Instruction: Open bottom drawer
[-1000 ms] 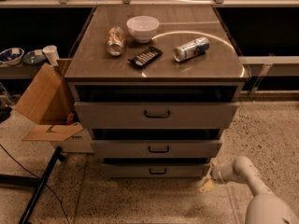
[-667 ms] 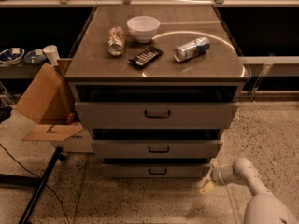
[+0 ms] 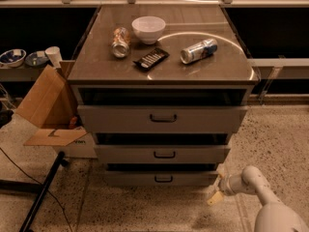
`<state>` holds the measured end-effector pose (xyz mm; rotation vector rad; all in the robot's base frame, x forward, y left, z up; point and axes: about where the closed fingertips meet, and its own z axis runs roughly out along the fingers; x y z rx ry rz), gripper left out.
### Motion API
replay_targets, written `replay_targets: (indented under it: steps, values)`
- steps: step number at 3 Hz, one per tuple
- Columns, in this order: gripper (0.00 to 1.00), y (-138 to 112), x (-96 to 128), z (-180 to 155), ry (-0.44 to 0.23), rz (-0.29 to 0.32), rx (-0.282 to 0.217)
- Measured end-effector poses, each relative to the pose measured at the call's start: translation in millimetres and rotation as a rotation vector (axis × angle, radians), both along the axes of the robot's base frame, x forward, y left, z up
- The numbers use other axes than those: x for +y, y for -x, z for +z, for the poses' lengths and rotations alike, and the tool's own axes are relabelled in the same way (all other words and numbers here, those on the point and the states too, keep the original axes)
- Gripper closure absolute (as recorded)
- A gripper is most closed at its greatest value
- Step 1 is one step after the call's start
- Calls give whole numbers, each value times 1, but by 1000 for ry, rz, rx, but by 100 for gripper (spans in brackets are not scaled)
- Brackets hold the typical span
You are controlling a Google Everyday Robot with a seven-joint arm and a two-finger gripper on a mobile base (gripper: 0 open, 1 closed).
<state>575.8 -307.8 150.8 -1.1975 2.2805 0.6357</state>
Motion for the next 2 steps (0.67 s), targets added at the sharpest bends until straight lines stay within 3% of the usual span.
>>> replay_targets:
  steps: [2]
  values:
    - [0,46,-12,-26,7,-29,44]
